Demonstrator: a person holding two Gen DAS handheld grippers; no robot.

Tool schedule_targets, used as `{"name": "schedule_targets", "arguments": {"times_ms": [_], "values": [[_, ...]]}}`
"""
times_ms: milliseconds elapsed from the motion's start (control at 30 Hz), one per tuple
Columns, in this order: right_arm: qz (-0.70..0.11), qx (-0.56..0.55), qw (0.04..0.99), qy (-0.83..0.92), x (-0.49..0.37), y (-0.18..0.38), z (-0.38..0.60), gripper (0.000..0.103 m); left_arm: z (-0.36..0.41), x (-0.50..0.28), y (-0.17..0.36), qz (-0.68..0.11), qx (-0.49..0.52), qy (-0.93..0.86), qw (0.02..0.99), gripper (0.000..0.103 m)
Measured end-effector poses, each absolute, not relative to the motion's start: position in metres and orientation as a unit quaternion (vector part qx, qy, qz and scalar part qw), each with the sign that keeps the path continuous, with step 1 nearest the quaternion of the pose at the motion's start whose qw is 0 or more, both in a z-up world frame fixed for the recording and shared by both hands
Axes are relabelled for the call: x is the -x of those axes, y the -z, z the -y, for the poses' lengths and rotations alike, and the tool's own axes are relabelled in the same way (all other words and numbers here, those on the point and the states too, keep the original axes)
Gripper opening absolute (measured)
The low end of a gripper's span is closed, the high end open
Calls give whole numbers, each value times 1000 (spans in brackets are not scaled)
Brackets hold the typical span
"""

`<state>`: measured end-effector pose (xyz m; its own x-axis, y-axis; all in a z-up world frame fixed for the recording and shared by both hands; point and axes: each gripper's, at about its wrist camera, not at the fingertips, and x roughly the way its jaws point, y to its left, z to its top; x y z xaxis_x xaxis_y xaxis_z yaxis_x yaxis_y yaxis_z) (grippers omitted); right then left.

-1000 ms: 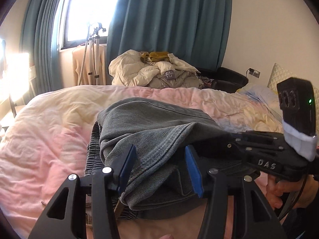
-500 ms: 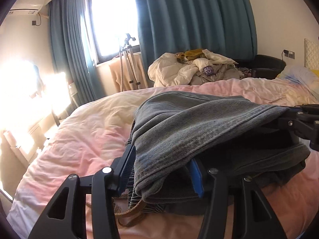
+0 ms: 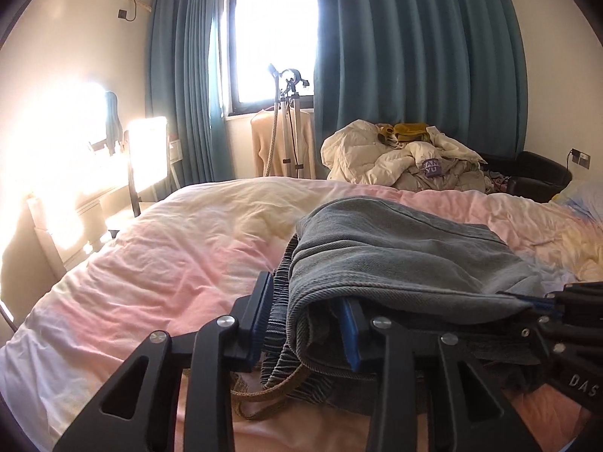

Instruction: Fold clothes

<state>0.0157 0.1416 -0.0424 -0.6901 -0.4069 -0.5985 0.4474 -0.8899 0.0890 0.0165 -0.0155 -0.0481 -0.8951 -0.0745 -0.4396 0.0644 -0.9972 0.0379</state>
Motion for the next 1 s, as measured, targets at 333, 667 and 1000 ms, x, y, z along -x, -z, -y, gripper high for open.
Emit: {"name": "schedule_targets", "arguments": {"times_ms": [333,667,1000], "values": [[-2,-390,260,883,-6,81,-137,8,48,5,79,-109,-335,936,14,28],[78,-374,295,876,-11,25,-168,16,37,3,71,-92,-323,942,6,28],[52,-442,319,837,-5,25,-161,46,63,9,83,-186,-338,923,-15,28]]}}
